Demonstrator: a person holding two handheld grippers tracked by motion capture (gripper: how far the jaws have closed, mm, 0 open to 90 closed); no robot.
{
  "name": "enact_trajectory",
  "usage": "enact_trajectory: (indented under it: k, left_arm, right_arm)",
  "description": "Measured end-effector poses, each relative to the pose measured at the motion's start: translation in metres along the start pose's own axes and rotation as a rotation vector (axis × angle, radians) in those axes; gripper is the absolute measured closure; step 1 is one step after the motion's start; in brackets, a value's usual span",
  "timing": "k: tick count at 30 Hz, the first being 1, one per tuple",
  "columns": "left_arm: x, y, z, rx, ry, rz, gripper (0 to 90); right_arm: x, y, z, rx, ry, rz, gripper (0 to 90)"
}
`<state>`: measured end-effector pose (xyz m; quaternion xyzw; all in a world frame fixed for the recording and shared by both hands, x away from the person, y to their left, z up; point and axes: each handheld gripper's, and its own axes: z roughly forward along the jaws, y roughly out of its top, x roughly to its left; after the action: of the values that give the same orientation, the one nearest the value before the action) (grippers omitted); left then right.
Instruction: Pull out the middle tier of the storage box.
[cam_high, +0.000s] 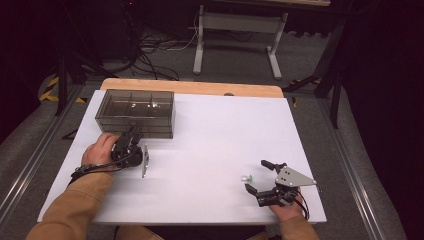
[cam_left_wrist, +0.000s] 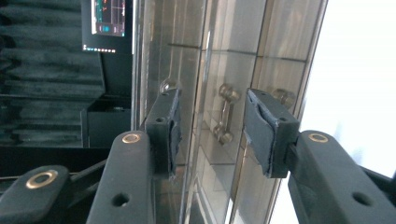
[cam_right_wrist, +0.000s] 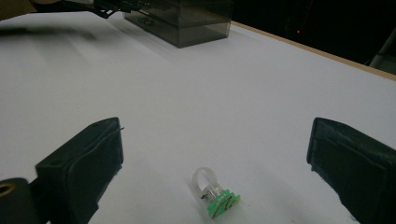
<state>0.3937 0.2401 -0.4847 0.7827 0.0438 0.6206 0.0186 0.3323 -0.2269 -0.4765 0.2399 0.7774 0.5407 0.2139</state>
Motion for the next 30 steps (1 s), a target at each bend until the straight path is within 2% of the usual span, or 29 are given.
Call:
enact_trajectory:
  k: [14,25,30]
  left_arm:
    - [-0.007,0.006,0.002,0.007,0.005,0.040,60.9]
    - [-0.011,0.009,0.006,0.006,0.042,0.049,67.5]
    - [-0.011,0.008,0.007,0.013,0.036,0.049,70.6]
  right_arm:
    - [0.000,0.000,0.000,0.001,0.001,-0.002,4.1]
    - [0.000,0.000,0.000,0.000,0.001,-0.004,4.4]
    - [0.000,0.000,0.000,0.000,0.002,-0.003,4.3]
